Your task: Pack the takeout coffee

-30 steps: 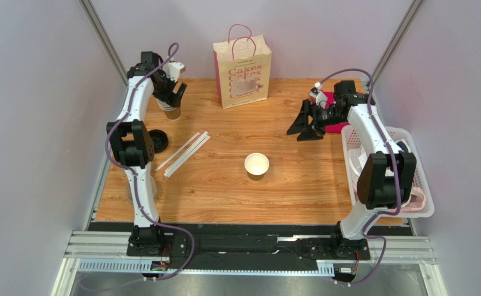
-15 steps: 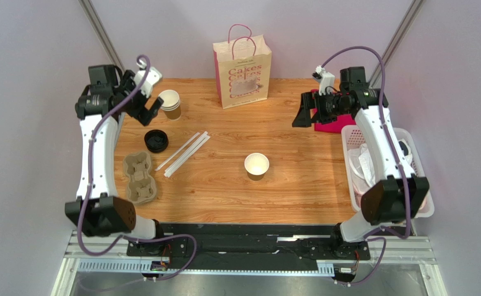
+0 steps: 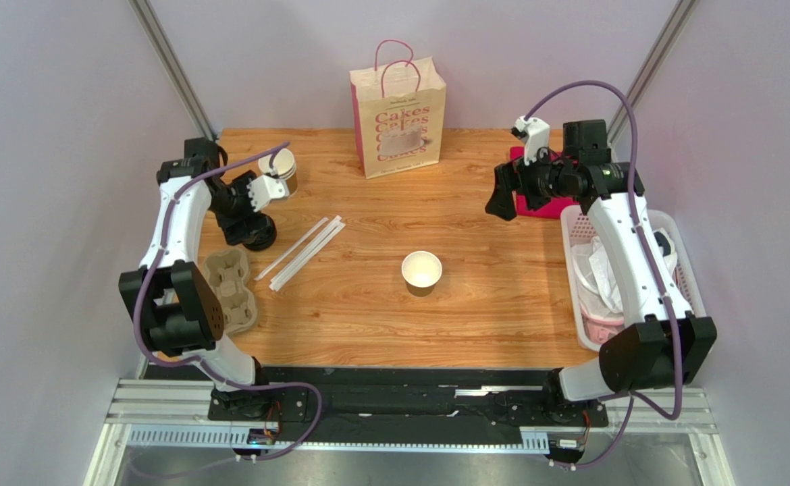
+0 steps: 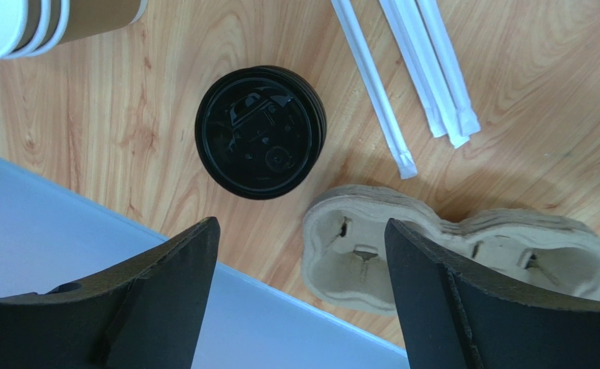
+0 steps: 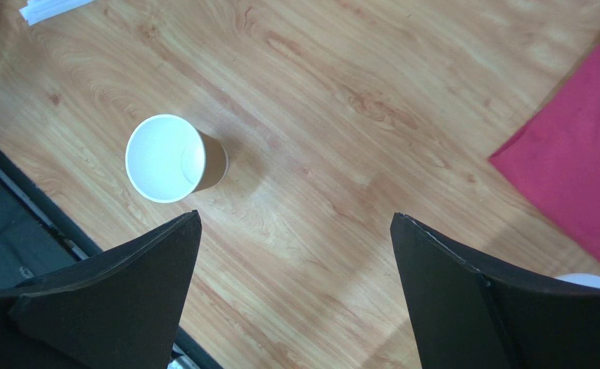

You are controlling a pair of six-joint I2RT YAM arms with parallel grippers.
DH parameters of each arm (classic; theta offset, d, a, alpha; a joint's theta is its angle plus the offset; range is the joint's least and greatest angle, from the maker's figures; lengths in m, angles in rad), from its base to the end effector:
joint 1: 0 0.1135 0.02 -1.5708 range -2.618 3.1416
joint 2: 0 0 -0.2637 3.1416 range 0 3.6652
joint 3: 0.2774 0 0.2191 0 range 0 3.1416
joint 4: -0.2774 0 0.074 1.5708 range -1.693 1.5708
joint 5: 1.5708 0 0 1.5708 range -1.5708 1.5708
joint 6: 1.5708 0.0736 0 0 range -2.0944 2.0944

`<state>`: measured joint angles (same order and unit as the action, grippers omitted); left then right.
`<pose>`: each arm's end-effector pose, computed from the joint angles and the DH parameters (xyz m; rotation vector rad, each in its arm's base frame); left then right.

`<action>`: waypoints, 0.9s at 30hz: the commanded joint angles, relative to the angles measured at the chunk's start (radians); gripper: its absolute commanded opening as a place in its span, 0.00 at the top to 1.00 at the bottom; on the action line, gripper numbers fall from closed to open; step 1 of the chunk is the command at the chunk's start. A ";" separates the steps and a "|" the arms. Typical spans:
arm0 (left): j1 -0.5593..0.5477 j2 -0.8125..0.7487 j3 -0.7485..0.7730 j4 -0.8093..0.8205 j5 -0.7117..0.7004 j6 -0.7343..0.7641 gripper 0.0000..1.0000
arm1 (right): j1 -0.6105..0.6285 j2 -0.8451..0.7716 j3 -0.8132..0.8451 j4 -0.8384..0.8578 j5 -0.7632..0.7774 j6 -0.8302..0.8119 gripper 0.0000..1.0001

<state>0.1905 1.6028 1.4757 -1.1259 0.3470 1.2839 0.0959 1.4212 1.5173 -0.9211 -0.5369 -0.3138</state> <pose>0.2893 0.0303 0.2738 1.4553 2.2467 -0.0590 0.2729 0.0641 0.3534 -0.7093 2.1989 0.5305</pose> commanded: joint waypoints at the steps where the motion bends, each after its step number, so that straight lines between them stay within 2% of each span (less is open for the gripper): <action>1: 0.001 0.049 -0.003 0.083 0.017 0.123 0.15 | 0.001 0.016 0.004 -0.035 -0.086 0.016 0.00; 5: 0.000 0.095 -0.021 0.126 0.017 0.149 0.28 | 0.001 0.018 -0.012 -0.016 -0.097 0.062 0.00; 8: -0.008 0.114 -0.051 0.161 0.012 0.166 0.33 | 0.004 0.016 -0.026 0.007 -0.087 0.081 0.00; 18: -0.016 0.184 -0.098 0.245 -0.069 0.167 0.36 | 0.004 0.041 -0.025 0.005 -0.092 0.110 0.00; 27: -0.036 0.195 -0.132 0.279 -0.083 0.184 0.46 | 0.007 0.054 0.001 -0.015 -0.091 0.114 0.00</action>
<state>0.1722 1.7927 1.3510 -0.8726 0.2516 1.4273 0.0975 1.4693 1.4857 -0.9424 -0.6121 -0.2096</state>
